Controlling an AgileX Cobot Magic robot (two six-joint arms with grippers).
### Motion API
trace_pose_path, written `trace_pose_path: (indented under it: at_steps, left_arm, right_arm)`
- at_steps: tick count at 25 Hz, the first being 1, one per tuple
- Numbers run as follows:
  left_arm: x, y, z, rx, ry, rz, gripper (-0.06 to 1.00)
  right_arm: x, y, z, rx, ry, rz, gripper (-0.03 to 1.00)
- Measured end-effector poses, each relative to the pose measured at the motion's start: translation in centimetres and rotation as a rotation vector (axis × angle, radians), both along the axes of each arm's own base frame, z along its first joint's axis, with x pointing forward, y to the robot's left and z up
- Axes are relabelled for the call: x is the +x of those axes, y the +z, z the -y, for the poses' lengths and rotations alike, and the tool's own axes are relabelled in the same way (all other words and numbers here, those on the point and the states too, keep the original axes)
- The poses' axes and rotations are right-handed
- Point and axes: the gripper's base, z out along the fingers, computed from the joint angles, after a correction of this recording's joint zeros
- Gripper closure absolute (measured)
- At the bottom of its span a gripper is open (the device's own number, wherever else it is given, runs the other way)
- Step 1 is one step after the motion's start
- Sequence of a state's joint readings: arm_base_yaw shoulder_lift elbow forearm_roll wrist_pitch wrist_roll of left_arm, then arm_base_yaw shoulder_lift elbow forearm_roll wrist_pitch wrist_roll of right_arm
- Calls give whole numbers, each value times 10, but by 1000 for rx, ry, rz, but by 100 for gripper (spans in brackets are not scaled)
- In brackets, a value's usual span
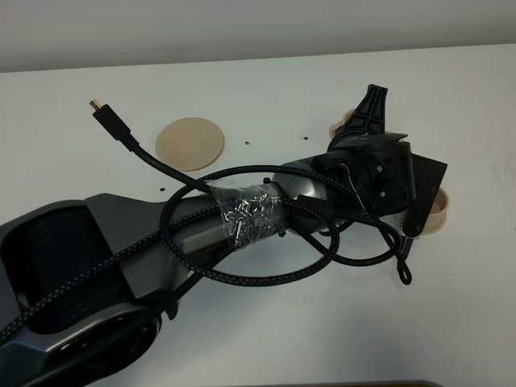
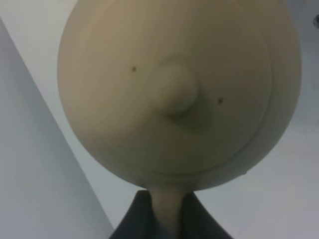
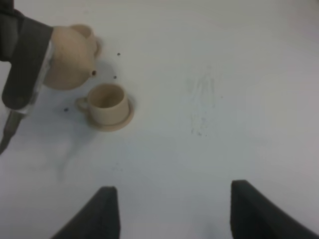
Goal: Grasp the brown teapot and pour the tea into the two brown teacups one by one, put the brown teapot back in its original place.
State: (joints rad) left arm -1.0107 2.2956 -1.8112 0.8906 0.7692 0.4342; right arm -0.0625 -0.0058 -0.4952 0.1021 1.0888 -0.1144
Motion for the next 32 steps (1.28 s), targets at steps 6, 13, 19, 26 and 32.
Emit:
trace_pose_path:
  at_steps: [6,13,19,26,32]
  left_arm:
    - [2,2,0,15,-16,29,81]
    - [3,3,3,4,-48,50,81]
    - [3,3,3,19,-61,52,81]
    - [3,4,5,23,-98,56,81]
    - [3,4,6,24,-104,56,81]
  right_arm:
    - [0,0,0,0,0,0,49]
    - [0,0,0,0,0,0,49]
    - [0,0,0,0,0,0,49]
    - [0,0,0,0,0,0,49]
    - [0,0,0,0,0,0,49]
